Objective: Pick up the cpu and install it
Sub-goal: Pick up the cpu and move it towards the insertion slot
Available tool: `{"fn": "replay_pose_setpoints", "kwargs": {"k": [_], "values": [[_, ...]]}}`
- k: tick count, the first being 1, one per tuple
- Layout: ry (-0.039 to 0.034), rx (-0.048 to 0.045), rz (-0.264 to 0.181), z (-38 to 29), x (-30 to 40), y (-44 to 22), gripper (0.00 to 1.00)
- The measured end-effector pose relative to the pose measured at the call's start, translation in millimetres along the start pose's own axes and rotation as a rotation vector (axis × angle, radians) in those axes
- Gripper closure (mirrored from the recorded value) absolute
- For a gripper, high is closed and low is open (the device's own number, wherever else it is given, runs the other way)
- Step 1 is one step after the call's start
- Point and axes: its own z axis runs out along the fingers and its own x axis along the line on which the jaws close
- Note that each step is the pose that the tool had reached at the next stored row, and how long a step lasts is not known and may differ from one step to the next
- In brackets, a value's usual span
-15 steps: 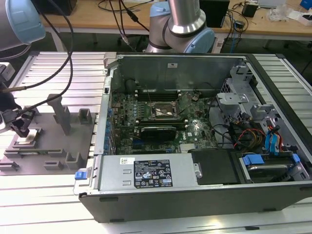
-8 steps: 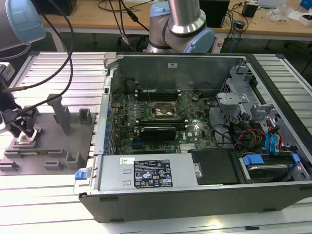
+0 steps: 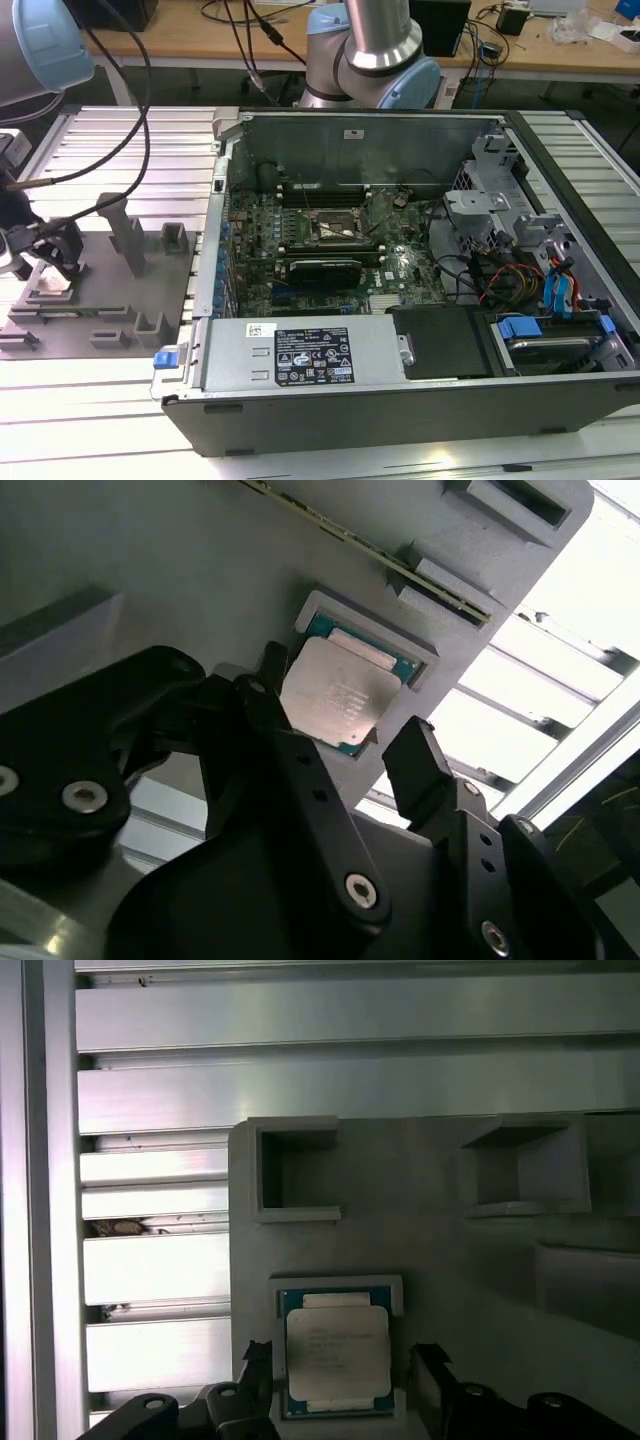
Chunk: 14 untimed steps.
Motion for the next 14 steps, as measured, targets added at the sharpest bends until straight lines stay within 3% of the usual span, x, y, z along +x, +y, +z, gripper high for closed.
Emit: {"fn": "replay_pose_setpoints", "kwargs": {"k": [6, 14], "values": [[0.0021, 0.0, -0.001, 11.0, 0.4, -0.4, 0.34], [0.0034, -0.0015, -0.026, 14.5, -0.5, 0.1, 0.34]]}}
